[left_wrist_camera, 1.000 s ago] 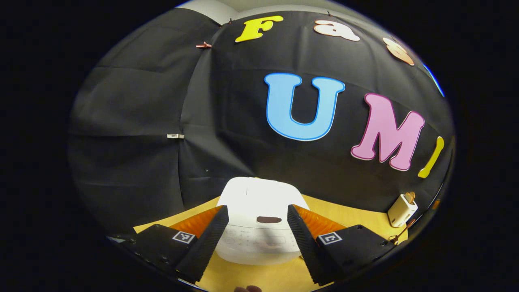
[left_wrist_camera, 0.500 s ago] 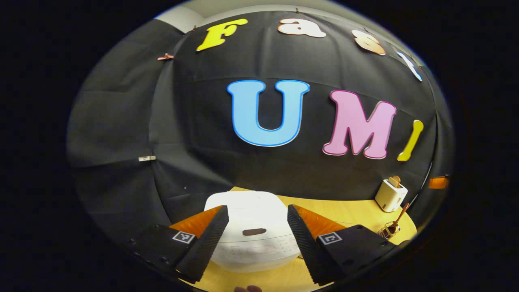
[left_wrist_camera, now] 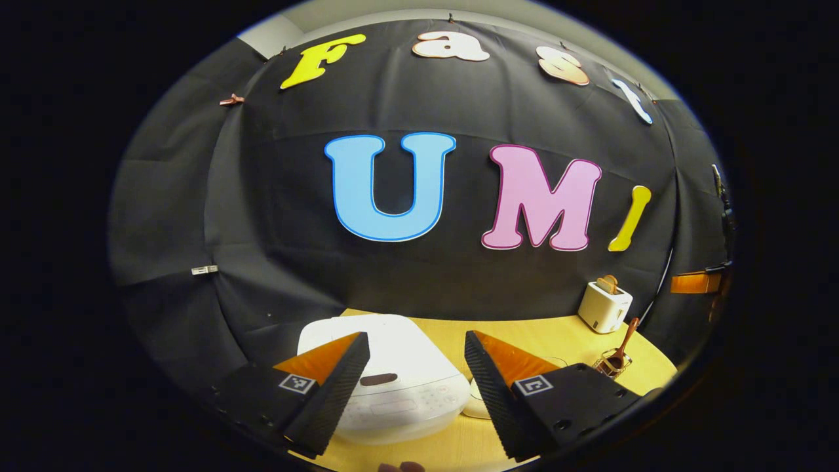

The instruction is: Close the left gripper, press the button to open the rice cooker; take a wooden spoon from the chopstick holder with the right hand, scoop a spoonful of rice and pour it into the rice cooker, then put the wooden spoon back into the chopstick holder.

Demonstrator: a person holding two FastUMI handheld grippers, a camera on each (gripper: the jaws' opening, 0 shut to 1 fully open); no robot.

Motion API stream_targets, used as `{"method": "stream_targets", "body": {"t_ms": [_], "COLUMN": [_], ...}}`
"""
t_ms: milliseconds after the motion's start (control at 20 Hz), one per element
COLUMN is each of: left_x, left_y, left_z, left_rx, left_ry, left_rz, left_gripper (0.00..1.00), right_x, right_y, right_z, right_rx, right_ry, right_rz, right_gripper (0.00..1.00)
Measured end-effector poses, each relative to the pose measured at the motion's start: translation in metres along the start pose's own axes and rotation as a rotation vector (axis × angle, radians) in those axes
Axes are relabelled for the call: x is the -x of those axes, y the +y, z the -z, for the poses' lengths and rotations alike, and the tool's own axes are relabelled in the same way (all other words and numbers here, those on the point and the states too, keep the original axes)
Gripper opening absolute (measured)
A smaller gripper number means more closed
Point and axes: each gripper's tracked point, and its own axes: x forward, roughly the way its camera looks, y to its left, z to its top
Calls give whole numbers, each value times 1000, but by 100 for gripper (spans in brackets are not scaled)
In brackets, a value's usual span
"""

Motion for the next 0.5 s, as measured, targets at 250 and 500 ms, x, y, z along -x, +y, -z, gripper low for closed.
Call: {"method": "stream_targets", "body": {"t_ms": [250,500], "left_x": [-2,-5], "left_y": [-8,-12], "left_z": [-1,-3], "left_rx": [4,7], "left_ry": [-3,-7], "left_rz": [17,13], "left_gripper": [94,94], "right_x": [-1,-6], "right_y": [3,6], "right_z": [2,8], "right_rx": [11,14], "right_ry": [11,34], "right_rz": [-9,-26], "right_gripper": [77,77]}}
